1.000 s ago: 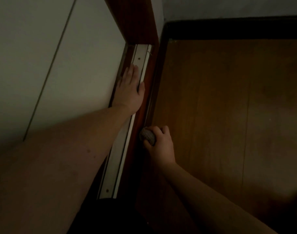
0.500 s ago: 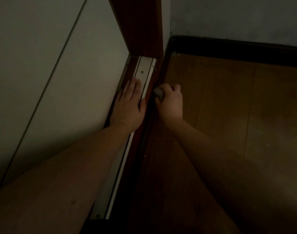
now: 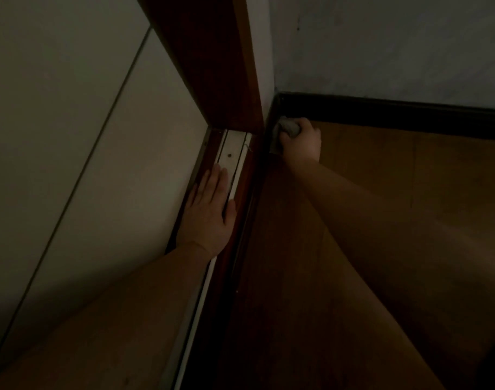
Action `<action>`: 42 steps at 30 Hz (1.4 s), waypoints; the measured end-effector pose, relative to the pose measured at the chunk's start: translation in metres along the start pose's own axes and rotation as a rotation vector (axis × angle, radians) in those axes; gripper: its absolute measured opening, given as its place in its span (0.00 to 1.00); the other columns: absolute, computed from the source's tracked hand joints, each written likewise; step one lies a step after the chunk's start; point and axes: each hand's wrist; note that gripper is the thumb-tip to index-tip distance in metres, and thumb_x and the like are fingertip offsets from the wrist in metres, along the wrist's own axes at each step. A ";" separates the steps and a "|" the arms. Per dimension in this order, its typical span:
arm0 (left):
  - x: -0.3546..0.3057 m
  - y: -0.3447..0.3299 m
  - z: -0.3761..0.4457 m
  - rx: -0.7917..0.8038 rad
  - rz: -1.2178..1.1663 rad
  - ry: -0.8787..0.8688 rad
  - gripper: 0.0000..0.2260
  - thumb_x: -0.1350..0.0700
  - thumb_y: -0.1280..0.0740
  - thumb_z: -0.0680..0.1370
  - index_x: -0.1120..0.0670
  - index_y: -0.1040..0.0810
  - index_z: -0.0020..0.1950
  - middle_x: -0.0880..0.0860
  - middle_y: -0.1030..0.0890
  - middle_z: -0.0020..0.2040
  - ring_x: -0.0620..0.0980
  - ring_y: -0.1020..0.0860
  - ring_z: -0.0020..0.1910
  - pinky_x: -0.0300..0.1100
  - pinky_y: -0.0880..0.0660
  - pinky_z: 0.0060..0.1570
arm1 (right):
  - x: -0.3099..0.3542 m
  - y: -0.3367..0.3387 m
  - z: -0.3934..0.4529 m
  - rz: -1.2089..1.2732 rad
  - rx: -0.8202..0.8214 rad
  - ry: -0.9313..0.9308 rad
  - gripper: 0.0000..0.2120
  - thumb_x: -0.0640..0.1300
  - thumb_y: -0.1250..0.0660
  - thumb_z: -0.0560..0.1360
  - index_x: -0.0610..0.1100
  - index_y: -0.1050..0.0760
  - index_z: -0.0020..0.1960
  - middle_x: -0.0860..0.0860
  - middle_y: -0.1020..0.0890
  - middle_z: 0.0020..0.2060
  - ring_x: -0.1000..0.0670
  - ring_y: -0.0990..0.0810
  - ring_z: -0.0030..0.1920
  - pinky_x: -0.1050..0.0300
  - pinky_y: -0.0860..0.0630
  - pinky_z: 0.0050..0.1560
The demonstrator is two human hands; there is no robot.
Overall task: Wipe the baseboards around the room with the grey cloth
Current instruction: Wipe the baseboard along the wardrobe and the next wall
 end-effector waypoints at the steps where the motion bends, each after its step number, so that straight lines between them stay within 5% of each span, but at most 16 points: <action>1: 0.000 0.001 0.002 0.004 -0.003 -0.001 0.27 0.46 0.53 0.83 0.46 0.60 0.80 0.48 0.56 0.82 0.45 0.57 0.80 0.46 0.55 0.78 | -0.005 0.005 -0.005 0.047 -0.008 0.001 0.17 0.43 0.34 0.79 0.46 0.28 0.67 0.44 0.30 0.62 0.50 0.27 0.52 0.56 0.26 0.55; 10: 0.001 0.005 0.008 -0.014 0.037 -0.020 0.26 0.49 0.50 0.85 0.49 0.55 0.82 0.50 0.53 0.82 0.48 0.54 0.80 0.50 0.51 0.78 | -0.048 0.024 -0.083 0.057 0.236 0.083 0.22 0.41 0.27 0.74 0.48 0.28 0.65 0.47 0.28 0.62 0.48 0.25 0.59 0.48 0.23 0.61; 19: 0.002 0.024 0.019 0.126 0.397 -0.255 0.28 0.46 0.61 0.84 0.59 0.58 0.81 0.56 0.55 0.82 0.50 0.57 0.80 0.45 0.65 0.76 | -0.081 0.041 -0.151 -0.011 0.335 0.093 0.26 0.41 0.27 0.74 0.48 0.30 0.69 0.45 0.27 0.63 0.45 0.25 0.61 0.47 0.25 0.63; 23: -0.009 0.024 0.042 0.132 0.283 -0.147 0.31 0.40 0.60 0.83 0.55 0.63 0.81 0.53 0.60 0.82 0.47 0.61 0.80 0.45 0.66 0.75 | -0.096 0.024 -0.179 -0.003 0.323 0.079 0.25 0.43 0.30 0.77 0.48 0.33 0.71 0.49 0.30 0.64 0.53 0.27 0.60 0.63 0.30 0.59; 27: -0.011 0.011 0.054 0.018 0.212 -0.094 0.32 0.38 0.57 0.81 0.53 0.58 0.82 0.52 0.55 0.82 0.48 0.55 0.80 0.49 0.56 0.78 | -0.112 0.003 -0.186 0.043 0.315 0.098 0.21 0.45 0.32 0.79 0.52 0.33 0.70 0.56 0.32 0.59 0.61 0.30 0.55 0.80 0.35 0.46; 35: -0.011 0.005 0.056 0.003 0.149 -0.114 0.30 0.44 0.50 0.83 0.54 0.54 0.82 0.54 0.51 0.82 0.50 0.53 0.80 0.52 0.50 0.78 | -0.089 -0.031 -0.156 0.036 0.210 0.159 0.24 0.38 0.33 0.77 0.49 0.33 0.71 0.50 0.34 0.65 0.53 0.28 0.61 0.61 0.32 0.65; 42: -0.012 0.006 0.050 0.020 0.092 -0.112 0.30 0.46 0.47 0.83 0.54 0.54 0.82 0.53 0.51 0.82 0.50 0.53 0.80 0.50 0.51 0.78 | -0.080 -0.036 -0.077 -0.094 0.078 0.225 0.24 0.36 0.32 0.75 0.43 0.31 0.70 0.45 0.33 0.66 0.47 0.28 0.63 0.57 0.32 0.67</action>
Point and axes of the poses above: each hand's wrist, its own z-axis towards the middle knuckle, its own y-axis out of the back of the hand, x = y × z
